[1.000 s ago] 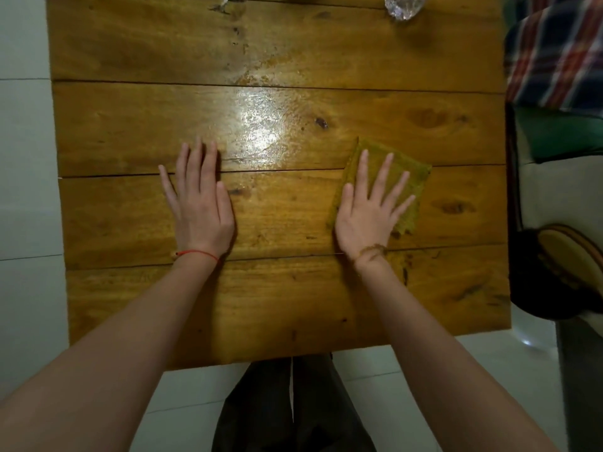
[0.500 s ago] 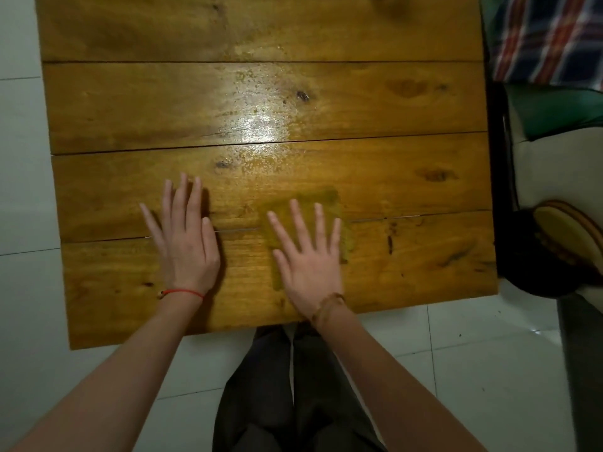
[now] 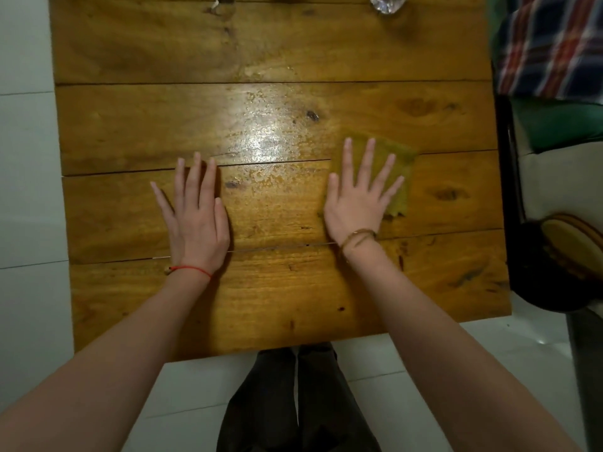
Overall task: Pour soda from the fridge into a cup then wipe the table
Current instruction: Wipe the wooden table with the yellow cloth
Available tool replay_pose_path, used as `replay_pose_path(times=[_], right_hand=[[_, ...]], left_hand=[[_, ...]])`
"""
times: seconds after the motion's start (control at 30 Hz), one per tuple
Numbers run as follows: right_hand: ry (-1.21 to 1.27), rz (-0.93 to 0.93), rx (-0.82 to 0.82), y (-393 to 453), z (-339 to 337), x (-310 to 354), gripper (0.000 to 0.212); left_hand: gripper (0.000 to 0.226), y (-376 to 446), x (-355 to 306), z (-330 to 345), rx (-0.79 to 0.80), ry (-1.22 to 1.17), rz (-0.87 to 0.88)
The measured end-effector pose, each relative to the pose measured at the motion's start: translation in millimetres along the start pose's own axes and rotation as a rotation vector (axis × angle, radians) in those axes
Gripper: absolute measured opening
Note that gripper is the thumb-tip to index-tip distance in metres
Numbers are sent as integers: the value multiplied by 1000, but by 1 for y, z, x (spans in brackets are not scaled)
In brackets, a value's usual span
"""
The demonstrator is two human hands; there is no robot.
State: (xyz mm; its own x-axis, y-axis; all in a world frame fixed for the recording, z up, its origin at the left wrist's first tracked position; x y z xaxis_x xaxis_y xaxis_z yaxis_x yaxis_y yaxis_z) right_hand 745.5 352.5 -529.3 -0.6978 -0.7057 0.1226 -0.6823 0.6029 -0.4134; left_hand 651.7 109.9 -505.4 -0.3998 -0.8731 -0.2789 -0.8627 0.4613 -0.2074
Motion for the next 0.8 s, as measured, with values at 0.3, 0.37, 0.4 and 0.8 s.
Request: replay_pose_path(times=[0.3, 0.37, 0.4, 0.8], right_hand=[[-128, -516, 81, -35, 26, 99, 56], [-135, -464, 66, -13, 17, 84, 56], [-121, -394, 52, 5, 9, 76, 56], [-23, -273, -29, 90, -16, 185, 57]], left_hand=[[57, 52, 8, -1, 30, 65, -79], [58, 54, 10, 2, 42, 69, -103], [58, 54, 11, 2, 45, 65, -109], [61, 58, 12, 3, 78, 60, -102]])
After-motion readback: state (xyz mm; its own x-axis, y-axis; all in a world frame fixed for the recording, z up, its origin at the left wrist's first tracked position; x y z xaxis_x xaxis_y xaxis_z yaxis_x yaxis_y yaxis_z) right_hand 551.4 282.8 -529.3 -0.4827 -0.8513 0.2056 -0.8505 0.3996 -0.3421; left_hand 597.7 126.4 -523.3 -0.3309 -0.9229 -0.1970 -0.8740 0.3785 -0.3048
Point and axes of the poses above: each hand's wrist, its own y-axis towards the middle knuckle, its own z-axis out of the palm, x = y × z, the point moved 9 cm from there along y, towards the middle knuckle, and after that the axes turned 9 degrees about x, right-handed, at the moved point
